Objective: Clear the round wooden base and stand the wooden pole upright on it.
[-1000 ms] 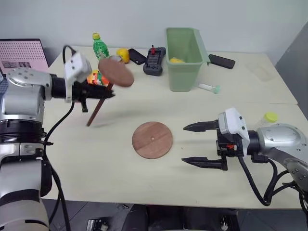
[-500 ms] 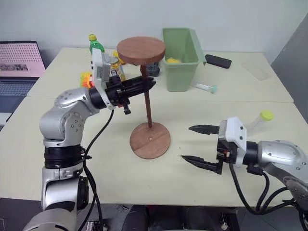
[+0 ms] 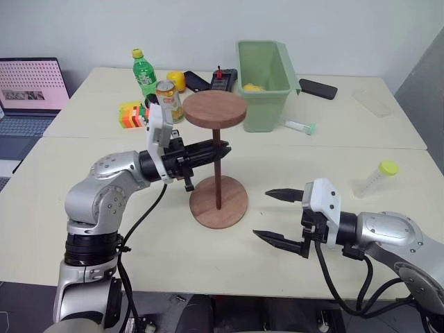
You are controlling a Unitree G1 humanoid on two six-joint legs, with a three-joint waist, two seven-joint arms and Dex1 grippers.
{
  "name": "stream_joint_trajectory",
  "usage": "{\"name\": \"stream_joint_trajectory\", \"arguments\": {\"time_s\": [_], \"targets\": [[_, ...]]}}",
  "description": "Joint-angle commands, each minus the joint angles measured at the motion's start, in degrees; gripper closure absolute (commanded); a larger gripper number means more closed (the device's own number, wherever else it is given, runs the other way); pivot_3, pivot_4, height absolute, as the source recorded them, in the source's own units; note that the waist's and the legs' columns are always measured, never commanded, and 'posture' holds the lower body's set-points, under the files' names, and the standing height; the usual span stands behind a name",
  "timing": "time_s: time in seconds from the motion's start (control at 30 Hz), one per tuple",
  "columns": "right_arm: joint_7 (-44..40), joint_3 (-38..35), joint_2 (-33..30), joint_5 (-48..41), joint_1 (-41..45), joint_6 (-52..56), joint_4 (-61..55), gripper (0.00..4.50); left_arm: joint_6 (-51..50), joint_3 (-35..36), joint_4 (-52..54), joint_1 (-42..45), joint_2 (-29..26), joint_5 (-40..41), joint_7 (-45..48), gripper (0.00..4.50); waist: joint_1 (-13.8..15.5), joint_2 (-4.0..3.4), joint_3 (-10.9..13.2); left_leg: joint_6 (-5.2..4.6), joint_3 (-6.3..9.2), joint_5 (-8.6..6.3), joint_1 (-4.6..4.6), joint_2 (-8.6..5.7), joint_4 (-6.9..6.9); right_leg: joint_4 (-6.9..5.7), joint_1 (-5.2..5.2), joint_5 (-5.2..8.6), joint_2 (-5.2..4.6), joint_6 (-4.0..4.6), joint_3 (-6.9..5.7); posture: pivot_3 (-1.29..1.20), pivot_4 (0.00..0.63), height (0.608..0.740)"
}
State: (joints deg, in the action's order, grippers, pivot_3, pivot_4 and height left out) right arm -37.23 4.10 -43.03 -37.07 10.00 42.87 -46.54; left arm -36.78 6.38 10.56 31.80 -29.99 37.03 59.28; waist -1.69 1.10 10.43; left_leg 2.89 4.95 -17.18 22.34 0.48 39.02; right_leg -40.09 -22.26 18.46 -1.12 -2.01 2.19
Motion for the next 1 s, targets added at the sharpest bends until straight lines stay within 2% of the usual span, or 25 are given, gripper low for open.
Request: {"name": "stream_joint_trajectory", "arguments": {"time_s": [0.03,0.5,1.0], "targets": [[-0.55,-0.53,-0.47,0.11,0.96,-0.72,-1.3,0.0,2.2,0.08,1.12,1.2,-0.47,-0.27,-0.98,4.25,-0.01,0.0,0.0,0.0,-0.01,0.0,0.0,-0.01,0.0,0.0,0.0,0.0,0.0,0.0,0.0,0.0,0.15,0.74],[-1.41,0.51,-0.56,1.46,2.34,-1.48,0.54,0.0,6.69,-1.23,-1.93,2.99,-0.19,-2.87,-2.78,4.25,0.0,0.0,0.0,-0.02,-0.02,-0.01,0.0,-0.01,0.0,0.0,0.0,0.0,0.02,0.0,-0.01,0.0,0.15,0.74],[-2.94,0.06,-0.56,2.37,1.42,-2.24,0.66,0.0,4.34,-1.94,0.5,1.14,-0.27,-0.68,-3.1,4.25,-0.01,0.0,0.0,-0.02,0.0,-0.01,0.0,-0.01,-0.01,0.01,0.0,0.0,0.02,0.0,-0.01,0.0,0.15,0.74]]}}
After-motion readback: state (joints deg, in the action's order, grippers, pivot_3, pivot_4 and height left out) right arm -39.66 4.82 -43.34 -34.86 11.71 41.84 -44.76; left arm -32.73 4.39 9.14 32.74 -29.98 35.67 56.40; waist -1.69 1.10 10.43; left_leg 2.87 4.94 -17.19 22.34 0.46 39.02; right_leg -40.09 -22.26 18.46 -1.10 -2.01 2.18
